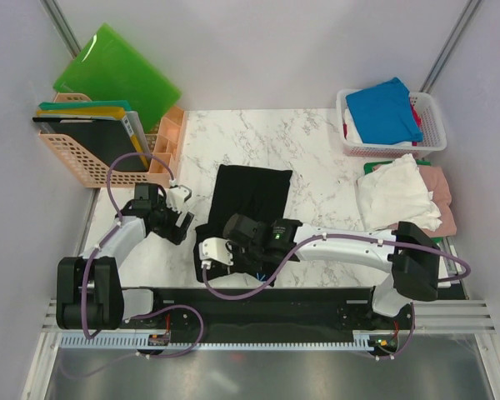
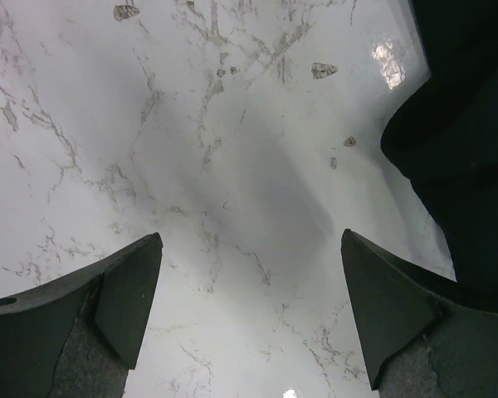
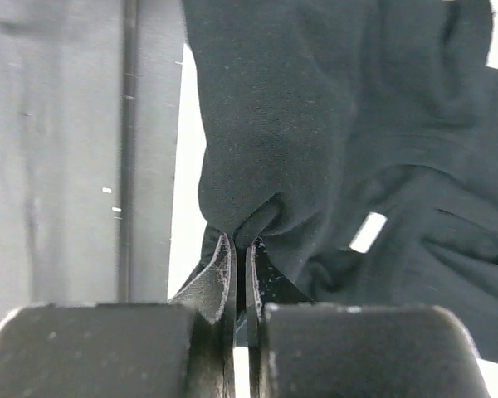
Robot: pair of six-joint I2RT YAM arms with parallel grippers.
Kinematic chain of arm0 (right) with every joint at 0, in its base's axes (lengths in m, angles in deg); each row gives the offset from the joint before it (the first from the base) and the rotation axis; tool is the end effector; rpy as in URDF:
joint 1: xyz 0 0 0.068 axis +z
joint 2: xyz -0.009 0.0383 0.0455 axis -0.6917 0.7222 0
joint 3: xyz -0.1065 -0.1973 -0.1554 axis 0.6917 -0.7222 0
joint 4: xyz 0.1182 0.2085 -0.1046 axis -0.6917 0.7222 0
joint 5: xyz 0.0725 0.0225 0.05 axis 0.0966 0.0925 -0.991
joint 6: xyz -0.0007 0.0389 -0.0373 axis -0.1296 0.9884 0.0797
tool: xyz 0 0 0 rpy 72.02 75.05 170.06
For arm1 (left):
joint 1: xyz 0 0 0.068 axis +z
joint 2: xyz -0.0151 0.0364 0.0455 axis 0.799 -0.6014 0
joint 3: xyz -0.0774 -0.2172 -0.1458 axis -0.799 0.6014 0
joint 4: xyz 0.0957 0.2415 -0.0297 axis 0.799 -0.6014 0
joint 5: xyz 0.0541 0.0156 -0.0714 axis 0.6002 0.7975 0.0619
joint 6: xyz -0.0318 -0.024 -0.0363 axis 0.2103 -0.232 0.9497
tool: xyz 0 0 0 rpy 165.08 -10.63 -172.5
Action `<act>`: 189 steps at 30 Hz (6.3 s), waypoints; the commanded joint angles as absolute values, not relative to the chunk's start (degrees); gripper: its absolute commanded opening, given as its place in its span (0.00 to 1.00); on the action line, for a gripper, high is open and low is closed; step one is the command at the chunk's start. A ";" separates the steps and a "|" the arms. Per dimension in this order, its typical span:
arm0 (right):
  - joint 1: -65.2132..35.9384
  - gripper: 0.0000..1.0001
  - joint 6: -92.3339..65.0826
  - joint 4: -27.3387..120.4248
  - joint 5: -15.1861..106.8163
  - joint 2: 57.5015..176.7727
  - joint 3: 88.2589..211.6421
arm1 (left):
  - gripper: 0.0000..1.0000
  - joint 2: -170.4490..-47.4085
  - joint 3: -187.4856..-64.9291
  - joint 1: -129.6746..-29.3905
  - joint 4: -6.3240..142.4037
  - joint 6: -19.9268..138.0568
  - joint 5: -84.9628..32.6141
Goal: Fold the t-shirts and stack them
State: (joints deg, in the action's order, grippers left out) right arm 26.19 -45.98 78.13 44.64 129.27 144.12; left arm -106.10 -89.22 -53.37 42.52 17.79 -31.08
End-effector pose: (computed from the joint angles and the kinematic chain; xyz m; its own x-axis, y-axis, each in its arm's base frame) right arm 0.1132 0.3261 0.2447 0.1579 -0.8103 -0.5644 -0.9863 -0.1020 -0.1296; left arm 0.2250 -0.0093 0.1693 -0.7005 0.4865 -0.5222 0.5340 0.8427 0.0689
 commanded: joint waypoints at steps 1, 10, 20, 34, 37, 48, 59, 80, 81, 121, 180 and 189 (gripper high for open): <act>25.93 0.00 -50.75 77.50 49.75 125.71 147.52 | 0.95 -105.77 -89.28 -53.12 44.40 16.28 -30.92; 20.41 0.00 -56.47 75.04 58.02 125.17 152.70 | 0.95 -106.12 -89.55 -53.12 44.23 16.46 -30.83; 6.52 0.00 -59.46 73.46 54.95 130.88 164.92 | 0.95 -105.68 -88.93 -53.12 43.96 16.64 -30.74; -2.01 0.00 -60.17 68.45 51.87 144.32 168.36 | 0.95 -106.03 -88.40 -53.12 43.61 16.37 -30.83; -2.89 0.00 -59.99 67.66 51.96 146.61 169.41 | 0.95 -105.86 -87.97 -53.12 43.70 16.28 -30.83; -3.60 0.00 -60.52 67.48 52.67 149.00 171.70 | 0.95 -105.94 -87.61 -53.12 43.79 15.85 -30.92; -2.37 0.00 -59.55 68.10 50.38 140.66 165.48 | 0.95 -106.91 -87.44 -53.12 44.40 15.23 -30.66; 15.12 0.00 -51.12 76.17 50.12 120.88 146.92 | 0.94 -108.05 -87.26 -53.12 45.02 14.79 -30.22; 15.56 0.00 -50.59 76.53 49.86 120.35 146.48 | 0.94 -108.14 -87.26 -53.12 45.02 14.70 -30.22; -4.55 0.96 -47.16 67.31 45.81 116.19 135.36 | 0.93 -109.55 -87.70 -53.12 45.64 14.44 -29.60; -17.05 0.97 -55.06 82.59 21.73 183.19 199.66 | 0.93 -106.65 -91.30 -53.12 38.78 15.85 -25.65; -14.94 0.75 -60.96 94.44 21.81 181.78 199.56 | 0.92 -111.74 -94.29 -53.21 39.57 17.42 -28.19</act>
State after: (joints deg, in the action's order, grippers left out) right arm -16.74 -57.89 82.31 22.69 180.98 199.57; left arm -110.82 -91.77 -53.37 38.56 16.61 -26.84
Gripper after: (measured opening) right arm 0.799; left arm 0.920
